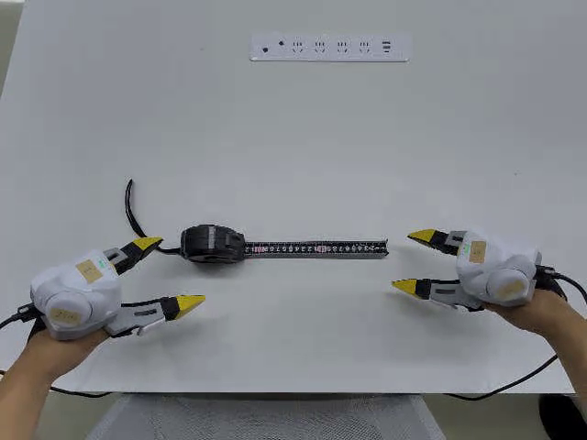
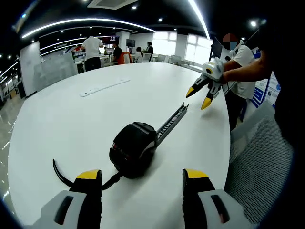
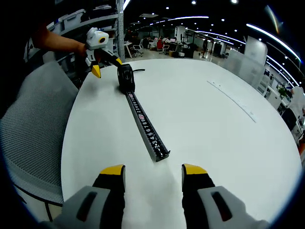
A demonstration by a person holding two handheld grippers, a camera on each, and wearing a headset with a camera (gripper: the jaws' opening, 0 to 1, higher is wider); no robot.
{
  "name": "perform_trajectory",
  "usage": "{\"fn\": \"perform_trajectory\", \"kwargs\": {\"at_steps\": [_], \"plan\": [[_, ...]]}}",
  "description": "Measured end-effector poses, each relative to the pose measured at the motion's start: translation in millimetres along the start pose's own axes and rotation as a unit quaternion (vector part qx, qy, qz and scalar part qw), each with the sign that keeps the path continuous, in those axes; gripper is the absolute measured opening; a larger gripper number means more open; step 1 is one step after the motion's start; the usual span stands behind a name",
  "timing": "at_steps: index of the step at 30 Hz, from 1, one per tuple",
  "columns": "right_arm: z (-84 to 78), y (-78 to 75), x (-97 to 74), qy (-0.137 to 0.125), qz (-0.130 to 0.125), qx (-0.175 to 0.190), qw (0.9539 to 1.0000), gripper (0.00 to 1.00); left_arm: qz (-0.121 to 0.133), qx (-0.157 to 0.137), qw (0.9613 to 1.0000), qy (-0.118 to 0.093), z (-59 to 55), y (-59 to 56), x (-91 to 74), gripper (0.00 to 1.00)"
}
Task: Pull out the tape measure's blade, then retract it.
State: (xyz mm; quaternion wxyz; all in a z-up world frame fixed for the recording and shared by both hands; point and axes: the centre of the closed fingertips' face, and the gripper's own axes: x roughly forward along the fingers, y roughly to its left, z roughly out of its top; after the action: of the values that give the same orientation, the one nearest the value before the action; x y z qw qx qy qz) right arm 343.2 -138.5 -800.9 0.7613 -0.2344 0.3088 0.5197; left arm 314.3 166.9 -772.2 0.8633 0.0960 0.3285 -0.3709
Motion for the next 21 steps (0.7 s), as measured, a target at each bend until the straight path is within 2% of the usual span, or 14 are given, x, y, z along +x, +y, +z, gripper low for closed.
{"fn": "perform_trajectory", "kwargs": {"at_steps": [9,14,21], "plan": [[9.5,10.1,-6.8,-0.025,-0.023,0.028,0.999,0.56,0.032,-0.026,0.9984,-0.038,6.9,-12.2,-5.6,0.72],[14.4,15.8,-10.0,-0.041,-0.034,0.048,0.9975,0.61,0.044,-0.04,0.9966,-0.057,13.4,-24.1,-6.4,0.77],[16.3,25.1,-11.9,-0.053,-0.042,0.065,0.9956,0.7,0.061,-0.051,0.9946,-0.068,9.6,-32.9,-6.3,0.84]]}}
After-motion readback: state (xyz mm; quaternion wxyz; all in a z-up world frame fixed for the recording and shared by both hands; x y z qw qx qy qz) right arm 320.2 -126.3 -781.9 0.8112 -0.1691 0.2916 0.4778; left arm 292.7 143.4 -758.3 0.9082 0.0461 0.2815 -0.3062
